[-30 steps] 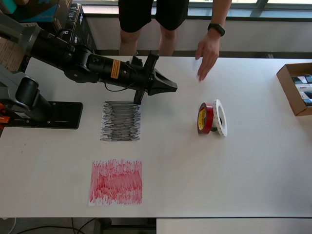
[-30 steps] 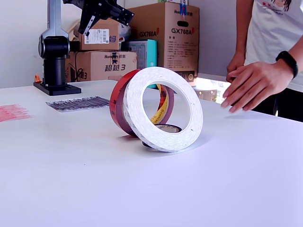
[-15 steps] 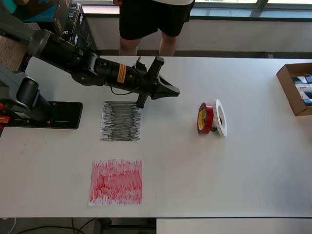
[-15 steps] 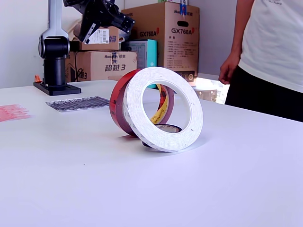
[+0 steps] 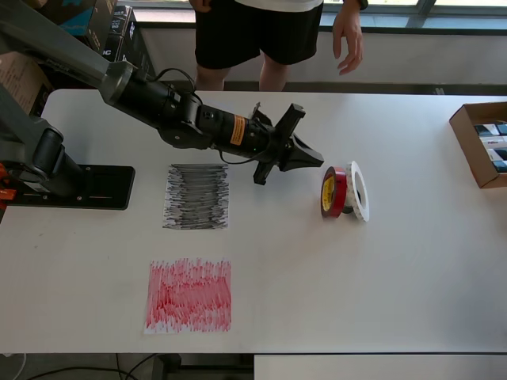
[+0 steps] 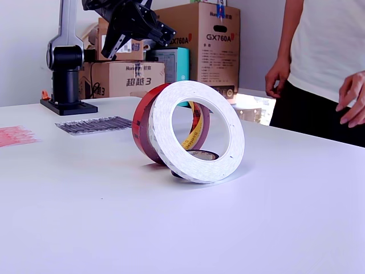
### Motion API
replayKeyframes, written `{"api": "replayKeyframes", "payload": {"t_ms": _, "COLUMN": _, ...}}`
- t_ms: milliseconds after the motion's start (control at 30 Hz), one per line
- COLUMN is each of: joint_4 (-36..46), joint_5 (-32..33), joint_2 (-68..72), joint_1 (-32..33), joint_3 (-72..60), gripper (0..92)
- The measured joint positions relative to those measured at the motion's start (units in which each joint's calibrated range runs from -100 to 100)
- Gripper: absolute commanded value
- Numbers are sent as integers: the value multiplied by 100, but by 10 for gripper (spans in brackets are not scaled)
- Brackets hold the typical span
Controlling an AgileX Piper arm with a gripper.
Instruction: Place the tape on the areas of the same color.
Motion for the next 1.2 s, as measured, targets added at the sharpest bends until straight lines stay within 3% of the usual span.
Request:
{"api": "replayKeyframes", "payload": {"t_ms": 900, "joint_4": -98, "joint_5": 0, "joint_2": 995, "joint_1": 86, "joint_3": -231, "gripper": 6}}
{"api": "replayKeyframes", "payload": {"t_ms": 1200, "joint_4": -761, "joint_5": 0, "joint_2": 1448, "joint_1": 90, "joint_3": -231, "gripper": 7}}
